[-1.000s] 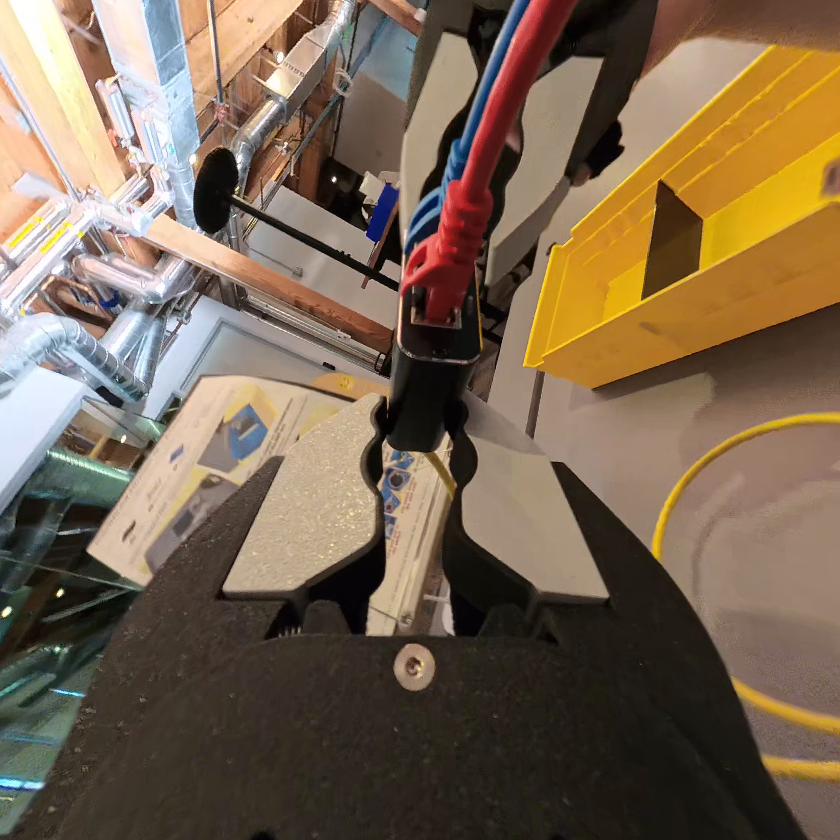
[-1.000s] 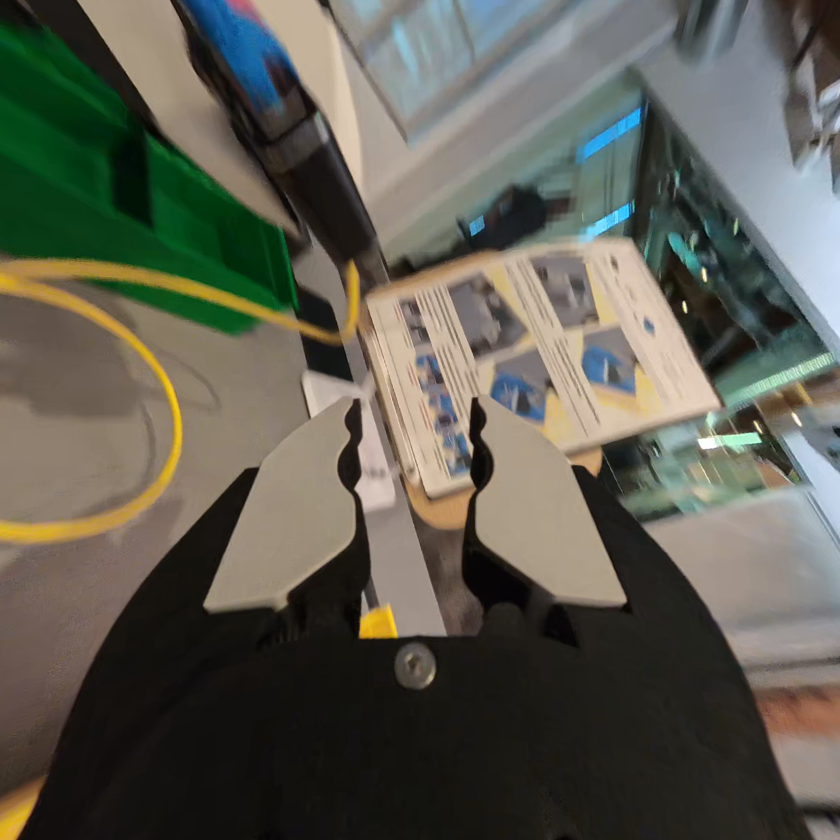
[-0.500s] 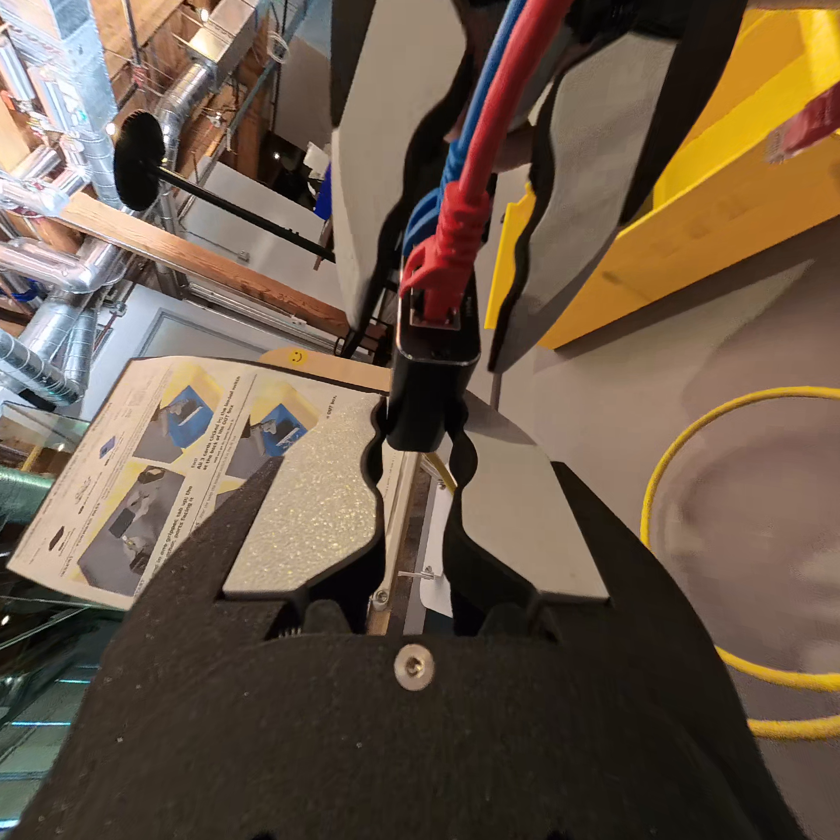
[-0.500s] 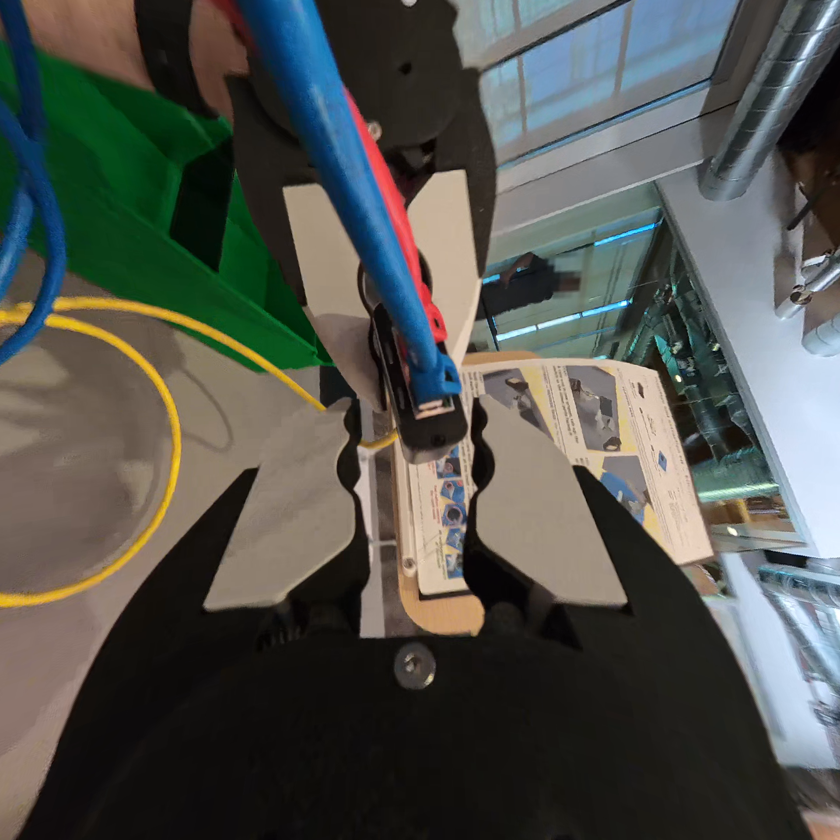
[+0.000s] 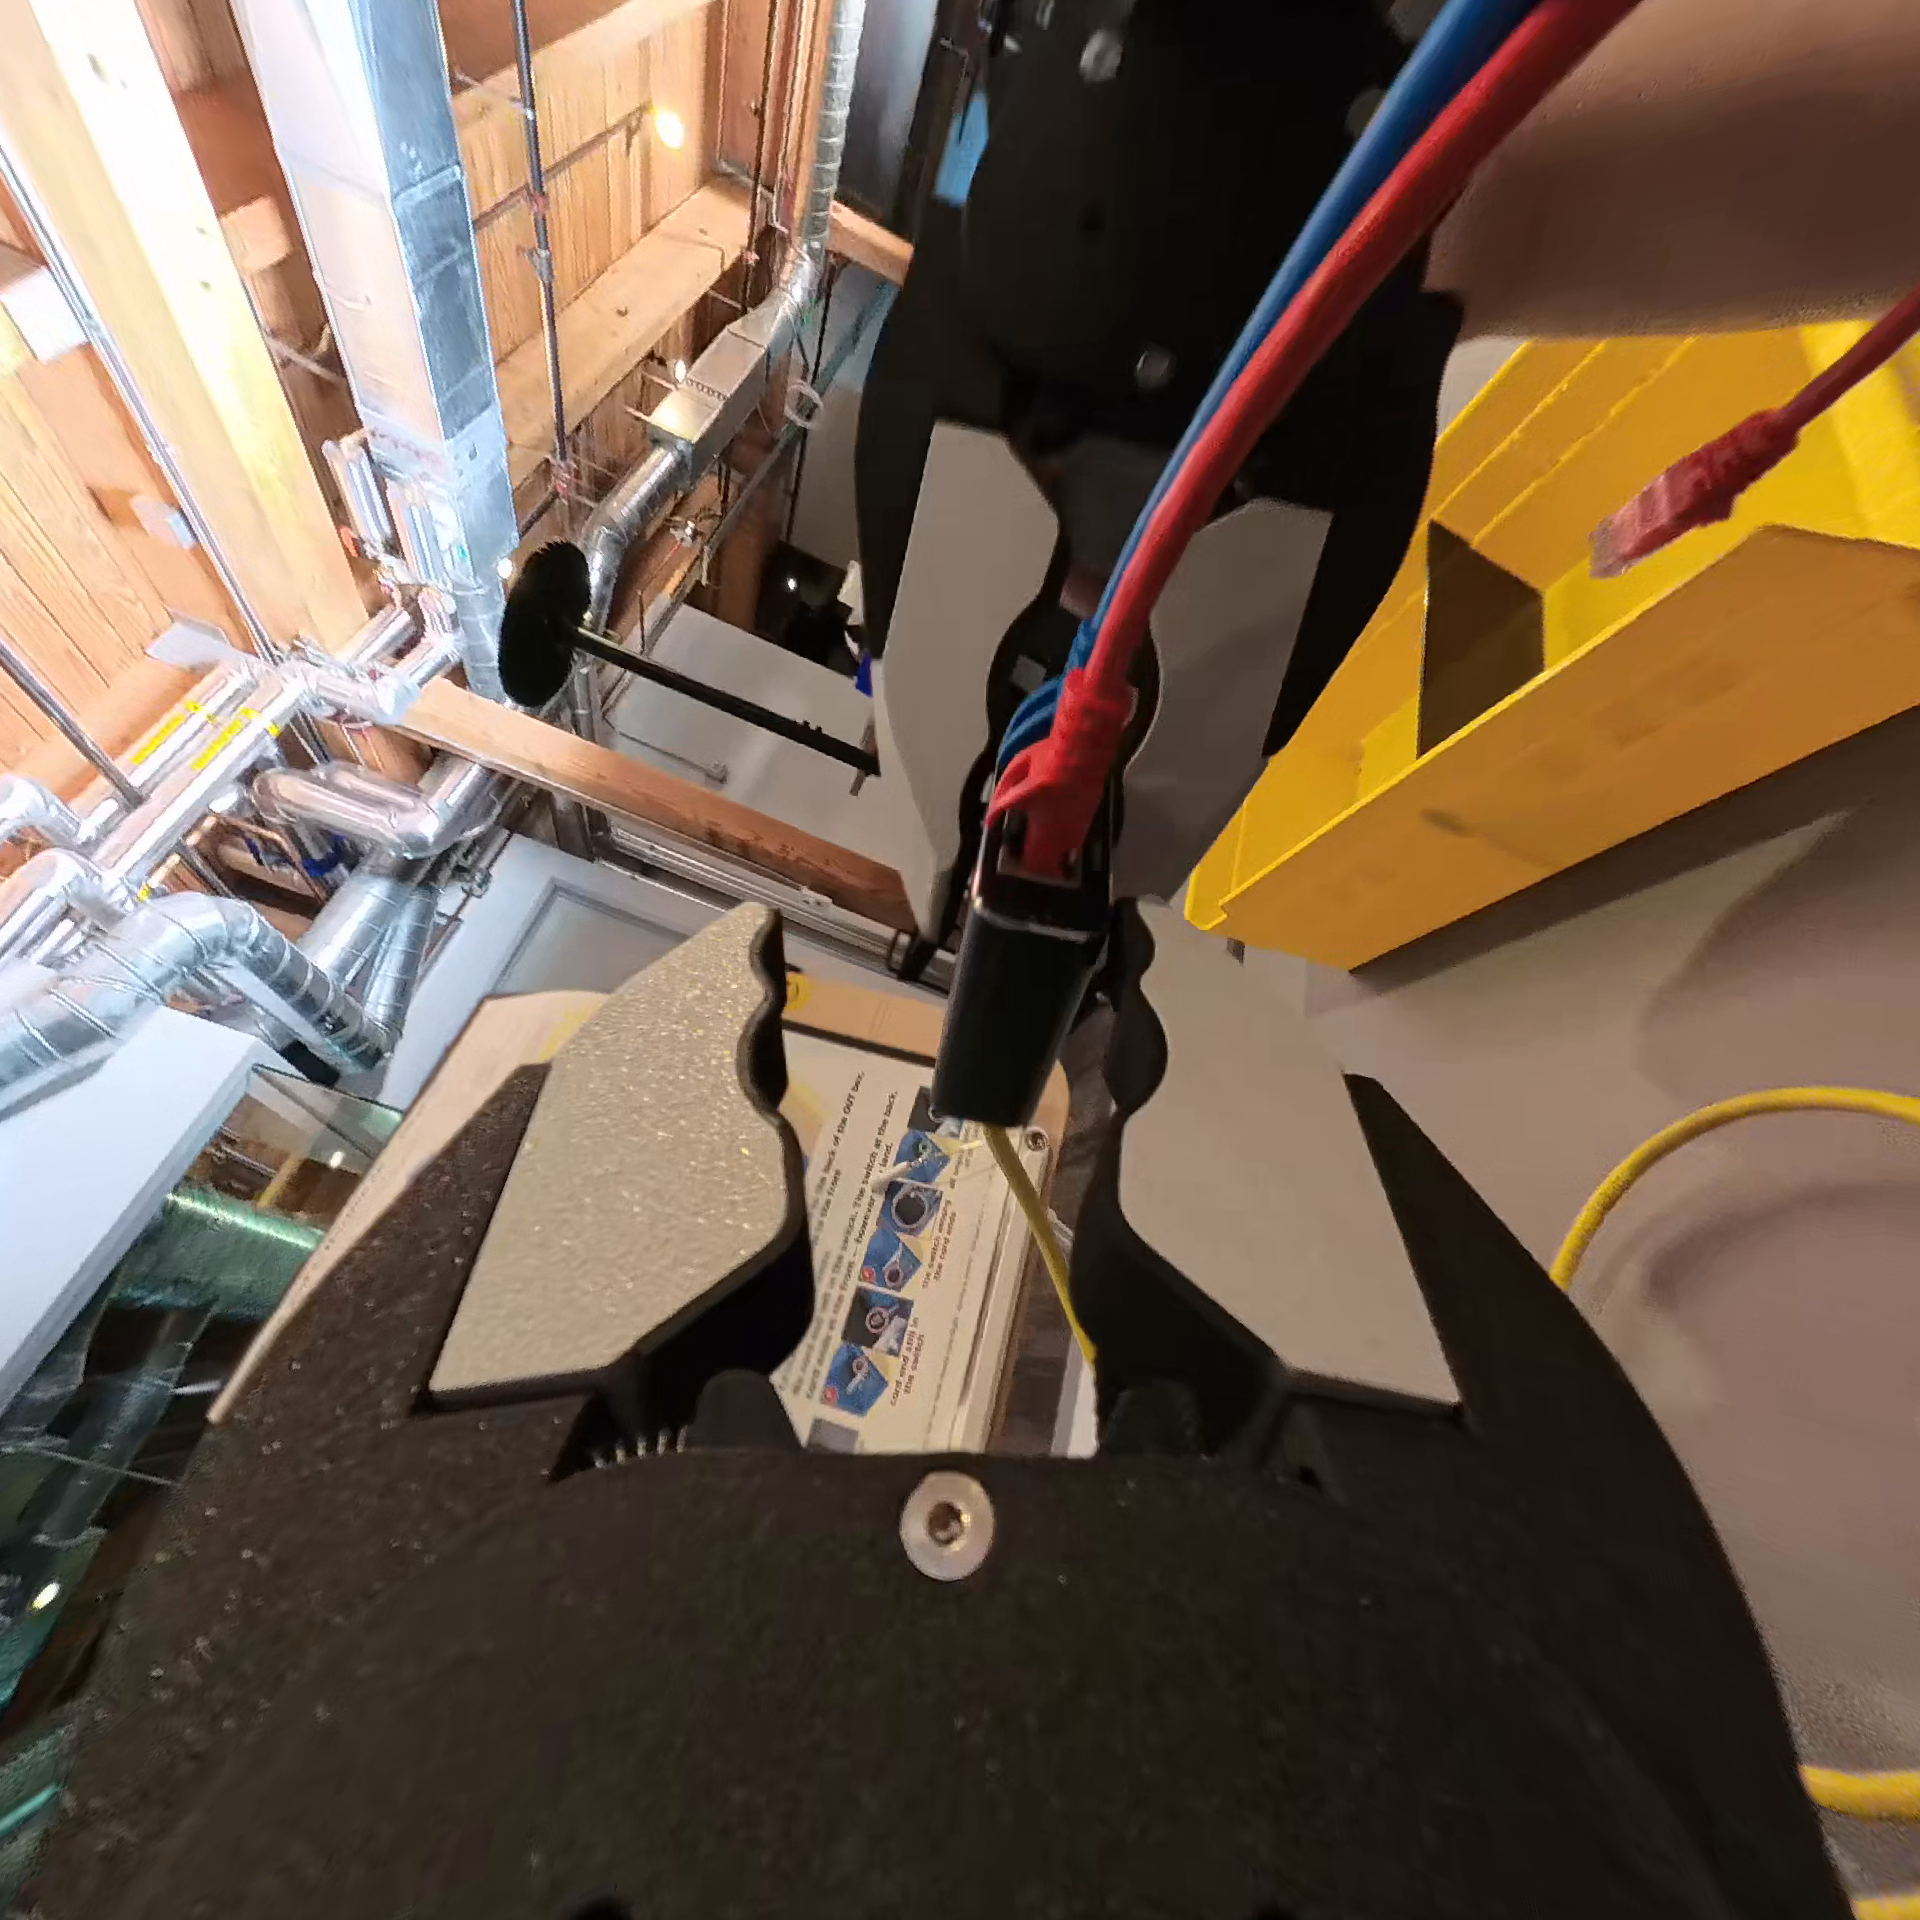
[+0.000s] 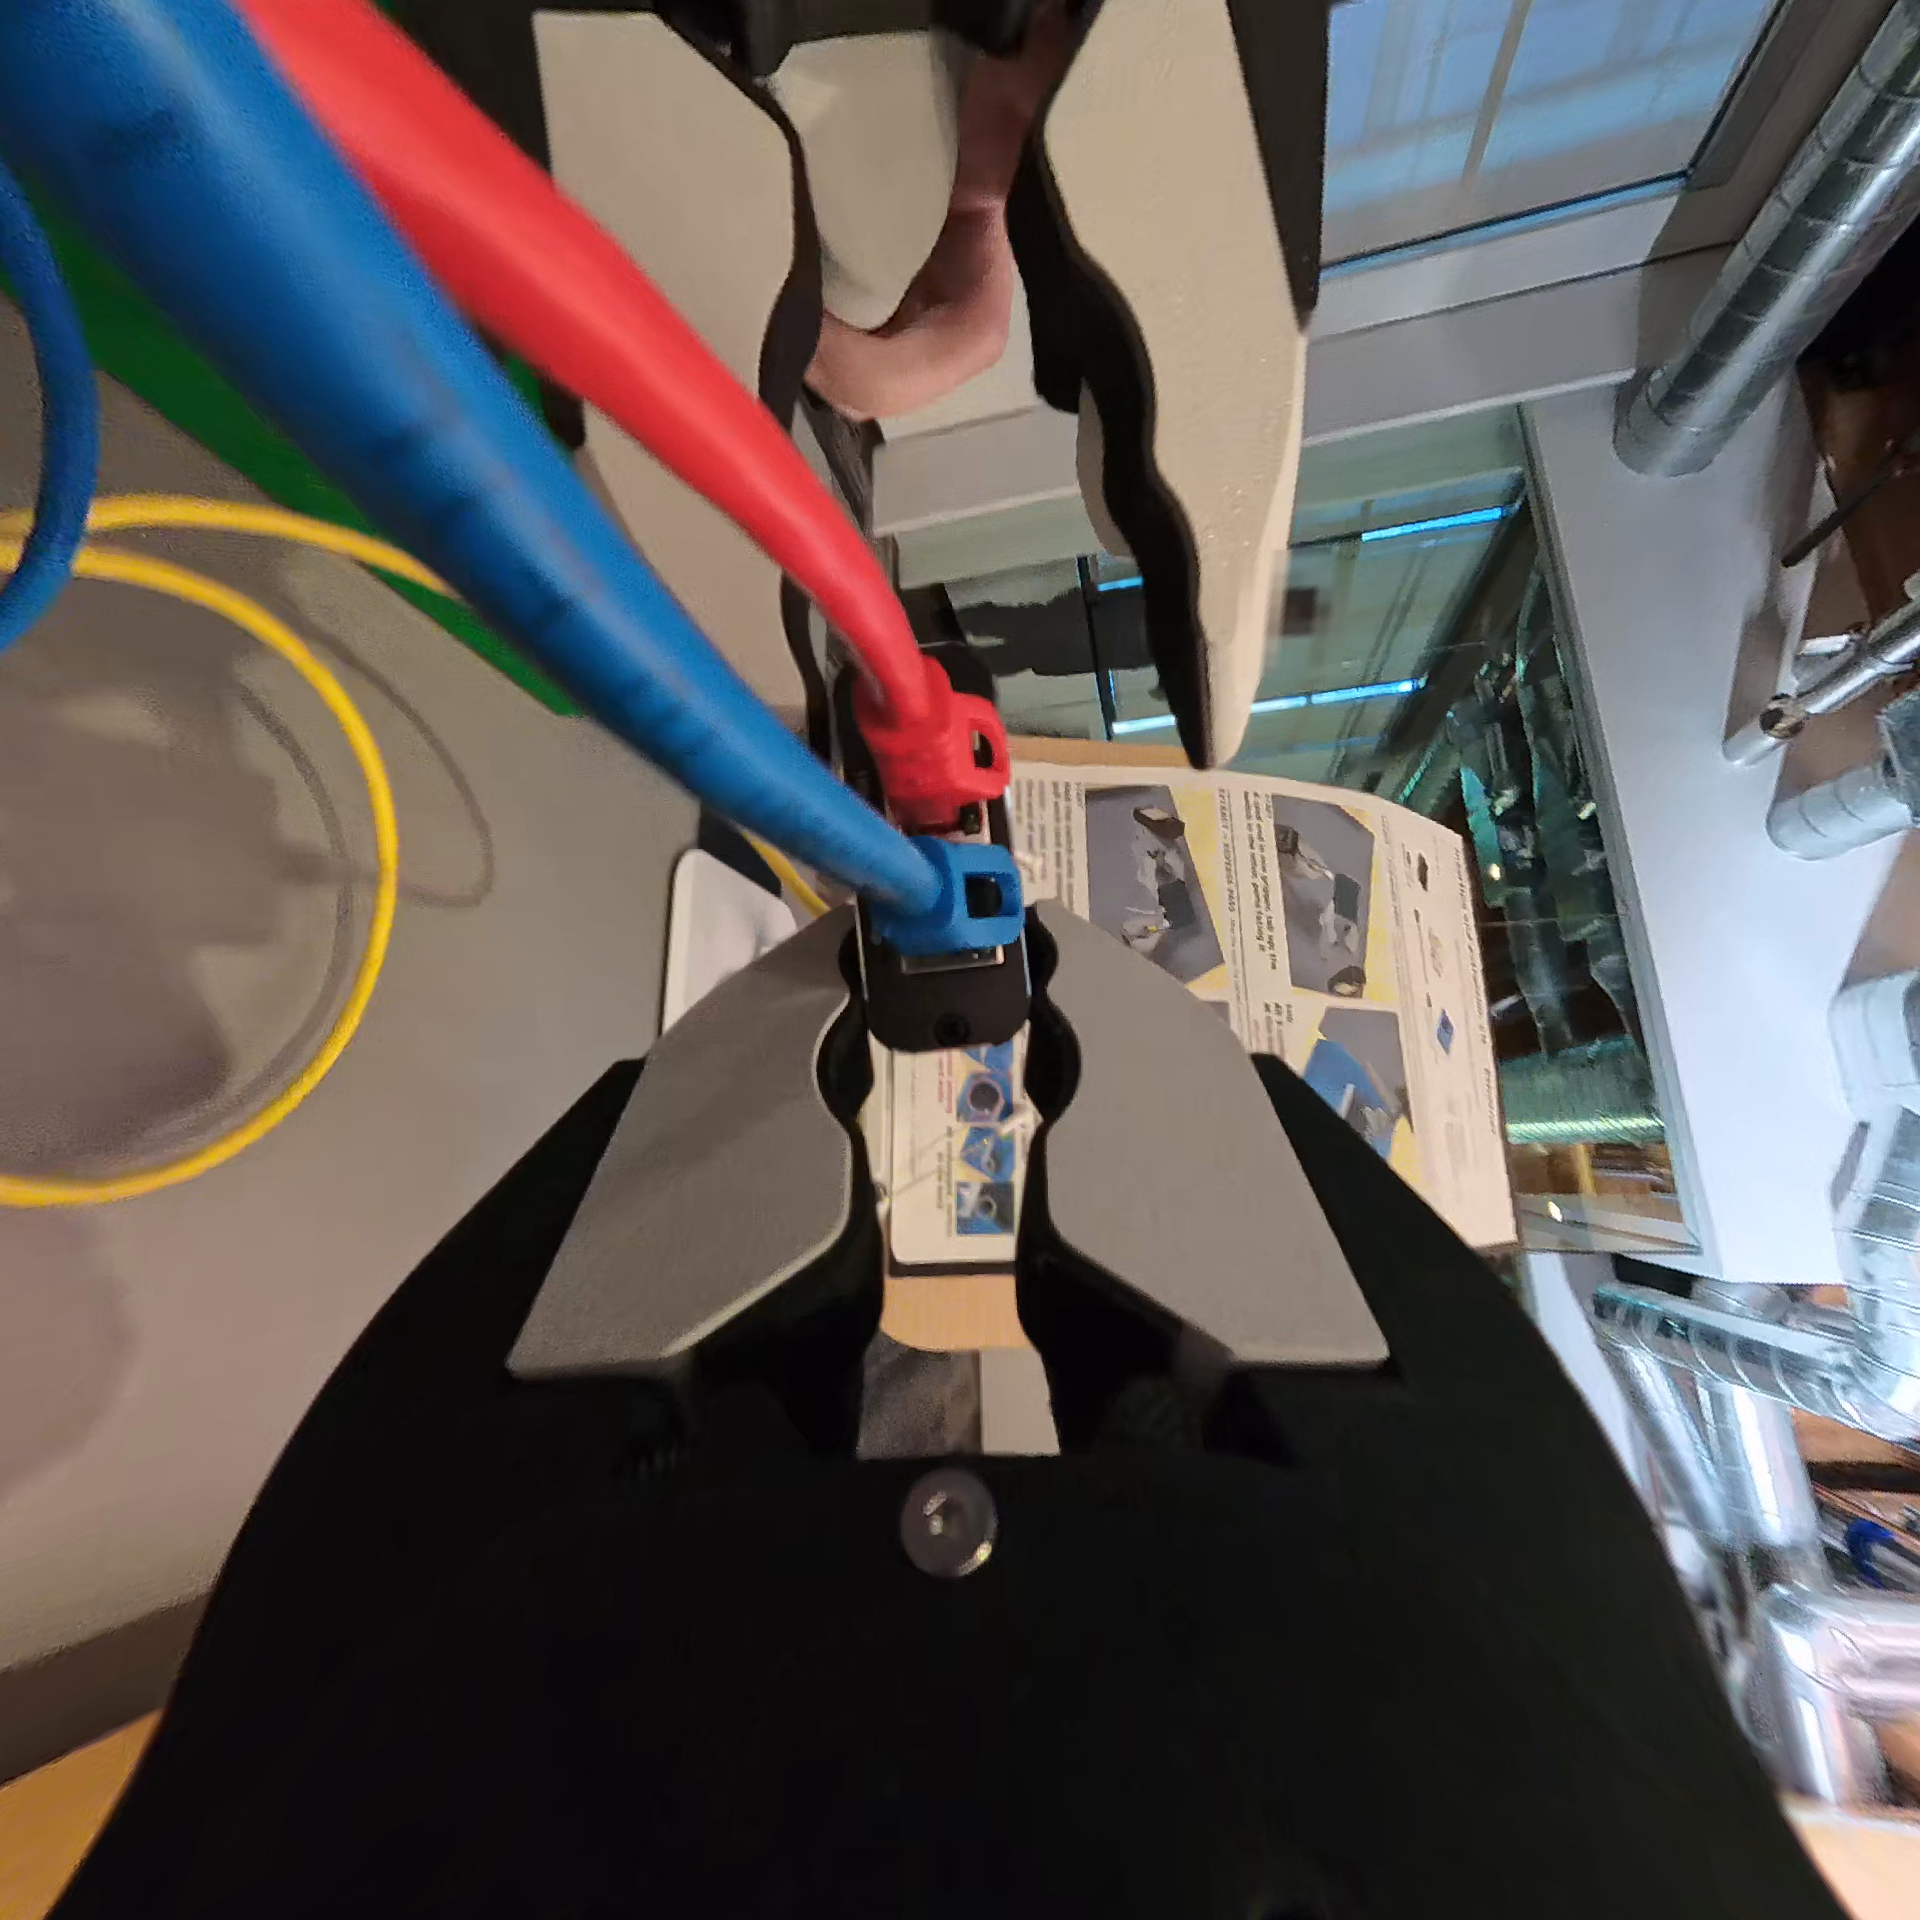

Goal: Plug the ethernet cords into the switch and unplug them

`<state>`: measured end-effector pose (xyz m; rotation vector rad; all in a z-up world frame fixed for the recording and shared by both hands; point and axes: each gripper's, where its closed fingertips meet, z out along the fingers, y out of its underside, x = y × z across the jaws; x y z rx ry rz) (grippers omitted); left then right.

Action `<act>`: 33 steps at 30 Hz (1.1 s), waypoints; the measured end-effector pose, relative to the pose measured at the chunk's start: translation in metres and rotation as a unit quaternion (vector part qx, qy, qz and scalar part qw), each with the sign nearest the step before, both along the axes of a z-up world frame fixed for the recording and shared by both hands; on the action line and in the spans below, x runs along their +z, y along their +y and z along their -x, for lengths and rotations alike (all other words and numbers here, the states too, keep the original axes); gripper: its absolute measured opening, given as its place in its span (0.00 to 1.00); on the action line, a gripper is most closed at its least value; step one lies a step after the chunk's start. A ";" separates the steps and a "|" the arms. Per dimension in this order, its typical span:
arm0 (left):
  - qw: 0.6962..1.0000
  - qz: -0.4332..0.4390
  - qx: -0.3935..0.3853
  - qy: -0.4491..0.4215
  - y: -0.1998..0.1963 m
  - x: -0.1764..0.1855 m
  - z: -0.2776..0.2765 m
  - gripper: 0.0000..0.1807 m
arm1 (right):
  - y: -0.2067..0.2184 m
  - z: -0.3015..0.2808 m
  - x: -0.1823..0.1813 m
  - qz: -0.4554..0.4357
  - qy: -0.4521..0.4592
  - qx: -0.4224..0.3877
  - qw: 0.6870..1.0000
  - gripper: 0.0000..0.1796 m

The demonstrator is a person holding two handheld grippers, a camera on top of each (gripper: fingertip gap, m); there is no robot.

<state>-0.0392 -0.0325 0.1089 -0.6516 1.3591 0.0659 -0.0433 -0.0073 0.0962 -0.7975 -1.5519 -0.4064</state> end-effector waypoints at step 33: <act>0.999 -0.030 0.021 0.006 -0.001 0.002 0.001 0.25 | -0.019 0.005 0.011 -0.004 0.048 0.086 0.995 0.14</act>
